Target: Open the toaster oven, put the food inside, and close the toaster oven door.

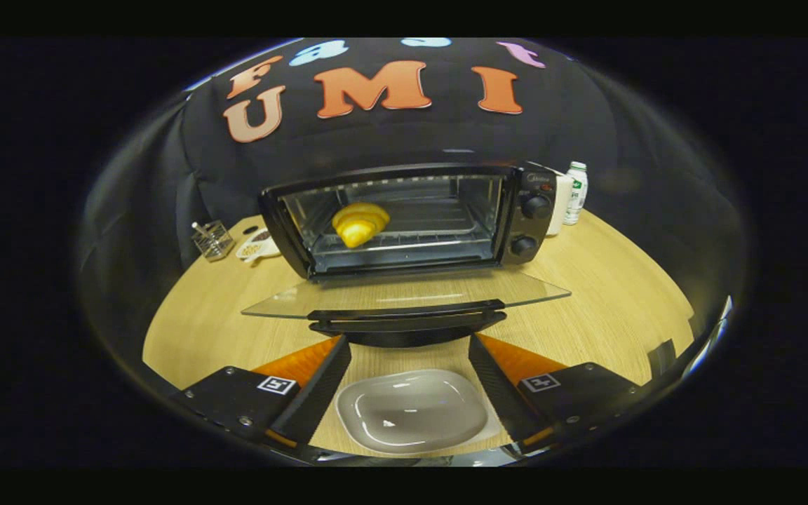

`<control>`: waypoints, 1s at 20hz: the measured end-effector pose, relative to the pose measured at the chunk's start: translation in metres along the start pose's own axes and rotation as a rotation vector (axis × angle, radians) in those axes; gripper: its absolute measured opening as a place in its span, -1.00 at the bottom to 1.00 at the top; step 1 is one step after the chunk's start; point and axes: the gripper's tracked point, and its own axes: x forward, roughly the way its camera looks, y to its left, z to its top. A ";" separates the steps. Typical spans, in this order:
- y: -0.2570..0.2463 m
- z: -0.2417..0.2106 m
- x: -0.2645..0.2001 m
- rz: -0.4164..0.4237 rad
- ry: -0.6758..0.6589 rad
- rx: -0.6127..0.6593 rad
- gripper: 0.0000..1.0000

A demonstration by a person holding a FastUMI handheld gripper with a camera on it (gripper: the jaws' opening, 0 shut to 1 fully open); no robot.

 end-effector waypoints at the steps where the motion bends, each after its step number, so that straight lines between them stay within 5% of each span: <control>1: 0.002 0.009 0.000 0.010 -0.017 0.018 1.00; 20: 0.027 0.138 0.033 0.043 -0.190 0.064 0.98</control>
